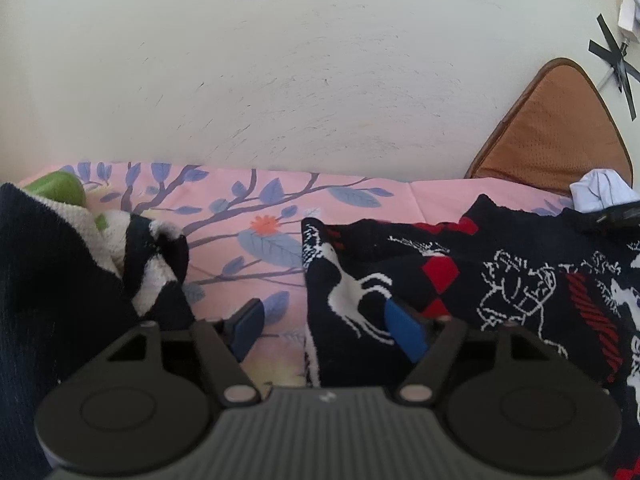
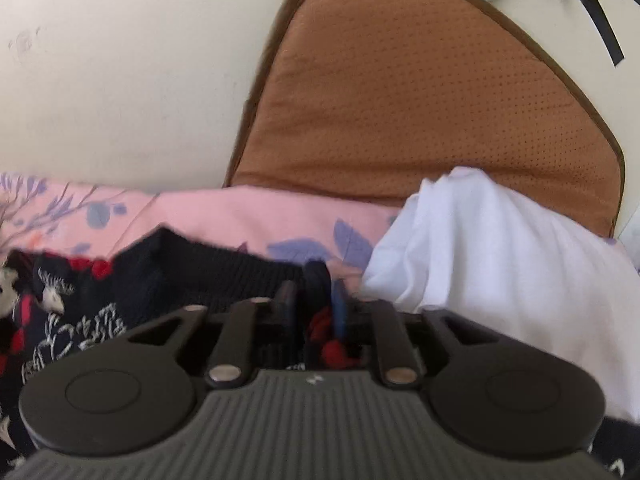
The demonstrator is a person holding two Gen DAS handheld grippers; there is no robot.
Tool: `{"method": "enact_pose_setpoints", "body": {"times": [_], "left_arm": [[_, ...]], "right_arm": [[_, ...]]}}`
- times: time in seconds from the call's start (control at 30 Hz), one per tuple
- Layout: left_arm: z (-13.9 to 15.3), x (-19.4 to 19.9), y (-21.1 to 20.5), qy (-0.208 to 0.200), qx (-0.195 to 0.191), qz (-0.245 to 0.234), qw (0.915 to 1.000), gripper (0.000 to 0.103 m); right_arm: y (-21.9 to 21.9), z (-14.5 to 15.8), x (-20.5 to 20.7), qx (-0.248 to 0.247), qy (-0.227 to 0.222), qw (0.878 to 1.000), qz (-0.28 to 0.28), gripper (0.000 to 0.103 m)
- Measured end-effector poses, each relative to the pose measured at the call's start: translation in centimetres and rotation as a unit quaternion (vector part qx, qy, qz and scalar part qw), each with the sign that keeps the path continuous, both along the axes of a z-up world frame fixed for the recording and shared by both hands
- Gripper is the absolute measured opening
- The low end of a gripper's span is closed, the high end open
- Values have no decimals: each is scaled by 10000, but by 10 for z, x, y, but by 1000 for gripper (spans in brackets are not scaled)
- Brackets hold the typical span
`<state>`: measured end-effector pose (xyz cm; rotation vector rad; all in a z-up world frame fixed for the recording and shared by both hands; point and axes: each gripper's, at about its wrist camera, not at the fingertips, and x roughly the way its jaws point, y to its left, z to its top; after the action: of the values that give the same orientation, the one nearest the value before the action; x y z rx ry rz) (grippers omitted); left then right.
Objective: Fold small clothes
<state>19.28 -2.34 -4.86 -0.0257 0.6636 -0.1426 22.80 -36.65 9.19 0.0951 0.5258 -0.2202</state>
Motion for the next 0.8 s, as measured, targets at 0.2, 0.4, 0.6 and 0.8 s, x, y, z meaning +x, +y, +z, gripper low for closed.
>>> {"method": "enact_pose_setpoints", "body": {"times": [0.2,0.4,0.6,0.8], "left_arm": [[4,-8,5,-265,-135,-79,9995,67],[23,-33,7,-815,-471,-538,9941,68],[31,-48,-3,-895,-942,-1408,9815,70],[10,-22,6,-188,-1204,-1427,9822,69]], "right_arm": [[-34,40,-157,919,-1547,9833,-284,38],[-74,-2,-321,1954,-1819,9494,-1654,43],[-74,-55,-380,2893,-2051,9029,-2430,43],[-110,-76,-370,3795,-2394,8537,-2643,43]]}}
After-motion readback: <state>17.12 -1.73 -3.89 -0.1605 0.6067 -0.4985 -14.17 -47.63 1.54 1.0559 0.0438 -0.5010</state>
